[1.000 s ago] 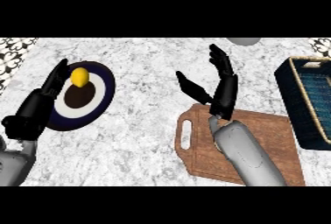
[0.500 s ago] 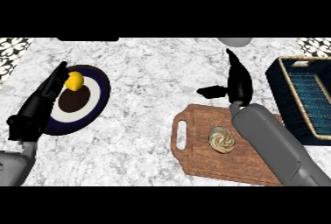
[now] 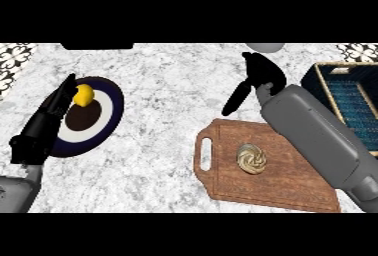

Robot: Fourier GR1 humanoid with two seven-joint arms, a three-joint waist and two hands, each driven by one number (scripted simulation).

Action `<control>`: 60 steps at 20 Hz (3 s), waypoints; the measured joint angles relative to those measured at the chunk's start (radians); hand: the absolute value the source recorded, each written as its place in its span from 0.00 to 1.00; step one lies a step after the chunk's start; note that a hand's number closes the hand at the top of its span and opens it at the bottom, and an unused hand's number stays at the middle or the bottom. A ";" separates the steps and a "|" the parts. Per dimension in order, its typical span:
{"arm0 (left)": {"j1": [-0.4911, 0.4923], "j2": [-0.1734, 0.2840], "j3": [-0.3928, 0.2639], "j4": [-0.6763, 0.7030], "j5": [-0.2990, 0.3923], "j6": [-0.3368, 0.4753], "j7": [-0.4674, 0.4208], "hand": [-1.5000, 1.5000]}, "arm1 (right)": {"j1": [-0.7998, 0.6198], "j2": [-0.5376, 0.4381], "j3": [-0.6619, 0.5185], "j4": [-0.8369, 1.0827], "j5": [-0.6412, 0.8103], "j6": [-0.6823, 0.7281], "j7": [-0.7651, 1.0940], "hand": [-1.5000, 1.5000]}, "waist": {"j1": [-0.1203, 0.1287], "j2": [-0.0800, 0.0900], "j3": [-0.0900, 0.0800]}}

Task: Pick the cupcake from the cutting board and place it in the basket

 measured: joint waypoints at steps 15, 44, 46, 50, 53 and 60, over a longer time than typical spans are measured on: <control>0.003 -0.013 0.021 -0.030 -0.020 -0.008 0.008 0.50 | 0.052 -0.141 0.006 -0.266 -0.225 0.193 0.163 0.00 | 0.004 0.020 0.008; -0.006 -0.052 0.095 -0.039 -0.056 -0.089 0.023 0.50 | 0.379 -0.127 0.100 -0.373 -0.040 0.126 0.123 0.00 | 0.022 0.029 0.009; -0.012 -0.063 0.097 -0.030 -0.063 -0.091 0.025 0.50 | 0.379 -0.104 0.088 -0.363 -0.023 0.123 0.125 0.00 | 0.022 0.029 0.009; 0.008 -0.078 0.100 -0.039 -0.082 -0.090 0.016 0.50 | 0.407 -0.085 0.069 -0.361 0.008 0.122 0.122 0.00 | 0.022 0.029 0.009; 0.002 -0.076 0.119 -0.035 -0.077 -0.112 0.012 0.50 | 0.433 -0.063 0.063 -0.349 0.038 0.121 0.110 0.00 | 0.023 0.030 0.009; 0.007 -0.101 0.124 -0.046 -0.098 -0.120 0.022 0.50 | 0.502 -0.027 0.058 -0.358 0.095 0.121 0.113 0.00 | 0.021 0.029 0.009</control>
